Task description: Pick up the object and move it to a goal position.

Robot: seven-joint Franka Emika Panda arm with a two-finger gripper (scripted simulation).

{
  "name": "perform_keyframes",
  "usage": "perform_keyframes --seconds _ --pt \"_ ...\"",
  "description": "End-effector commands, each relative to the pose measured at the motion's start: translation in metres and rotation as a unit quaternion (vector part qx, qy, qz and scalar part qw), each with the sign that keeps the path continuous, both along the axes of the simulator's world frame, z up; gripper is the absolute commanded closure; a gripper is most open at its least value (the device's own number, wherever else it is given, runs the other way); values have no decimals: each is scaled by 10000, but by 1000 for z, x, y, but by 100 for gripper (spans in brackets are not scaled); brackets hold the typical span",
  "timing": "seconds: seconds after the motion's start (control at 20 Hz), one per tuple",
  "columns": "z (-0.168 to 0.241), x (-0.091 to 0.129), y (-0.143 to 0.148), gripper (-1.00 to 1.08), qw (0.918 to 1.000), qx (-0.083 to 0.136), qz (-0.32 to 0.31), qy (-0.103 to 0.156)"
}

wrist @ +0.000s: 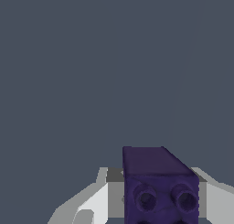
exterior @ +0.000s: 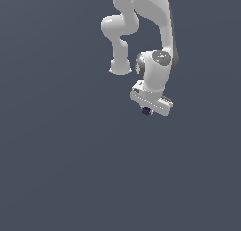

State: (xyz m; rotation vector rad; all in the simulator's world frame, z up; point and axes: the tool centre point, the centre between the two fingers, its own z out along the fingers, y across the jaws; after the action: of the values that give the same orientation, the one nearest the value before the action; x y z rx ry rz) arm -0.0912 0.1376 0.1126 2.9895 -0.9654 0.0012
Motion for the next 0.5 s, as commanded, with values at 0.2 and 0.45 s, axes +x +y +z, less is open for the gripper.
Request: perform_keyframes --seconds 0.2,0.45 --pt "24 -5 38 108 10000 -4 -9 1" --pt "30 -6 50 108 10000 -1 -8 2"
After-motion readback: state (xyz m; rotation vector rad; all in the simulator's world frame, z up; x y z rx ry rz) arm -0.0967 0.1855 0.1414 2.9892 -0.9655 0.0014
